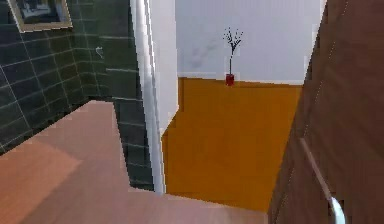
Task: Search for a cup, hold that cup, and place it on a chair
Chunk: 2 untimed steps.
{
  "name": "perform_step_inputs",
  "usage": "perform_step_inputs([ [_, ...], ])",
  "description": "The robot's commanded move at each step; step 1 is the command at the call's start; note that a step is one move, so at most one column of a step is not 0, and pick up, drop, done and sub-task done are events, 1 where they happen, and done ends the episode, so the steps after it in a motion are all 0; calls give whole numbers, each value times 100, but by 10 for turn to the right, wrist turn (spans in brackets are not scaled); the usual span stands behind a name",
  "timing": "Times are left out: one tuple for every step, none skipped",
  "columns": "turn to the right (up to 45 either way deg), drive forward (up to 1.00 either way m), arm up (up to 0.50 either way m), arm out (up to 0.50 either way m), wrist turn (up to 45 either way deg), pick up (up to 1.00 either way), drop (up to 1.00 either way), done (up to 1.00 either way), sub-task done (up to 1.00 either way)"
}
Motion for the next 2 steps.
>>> perform_step_inputs([
  [0,75,0,0,0,0,0,0,0],
  [360,0,0,0,0,0,0,0,0],
])
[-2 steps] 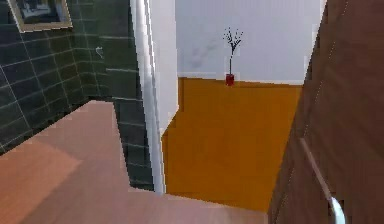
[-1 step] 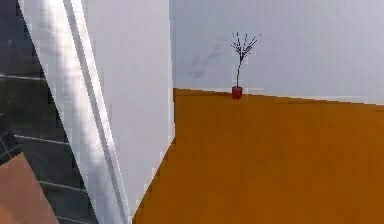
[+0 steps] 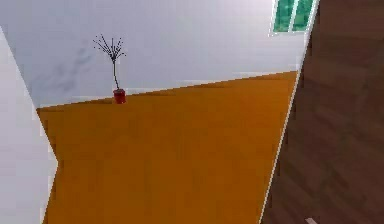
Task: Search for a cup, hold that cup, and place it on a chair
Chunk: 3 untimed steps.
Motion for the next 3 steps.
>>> perform_step_inputs([
  [0,85,0,0,0,0,0,0,0],
  [360,0,0,0,0,0,0,0,0],
  [0,5,0,0,0,0,0,0,0],
])
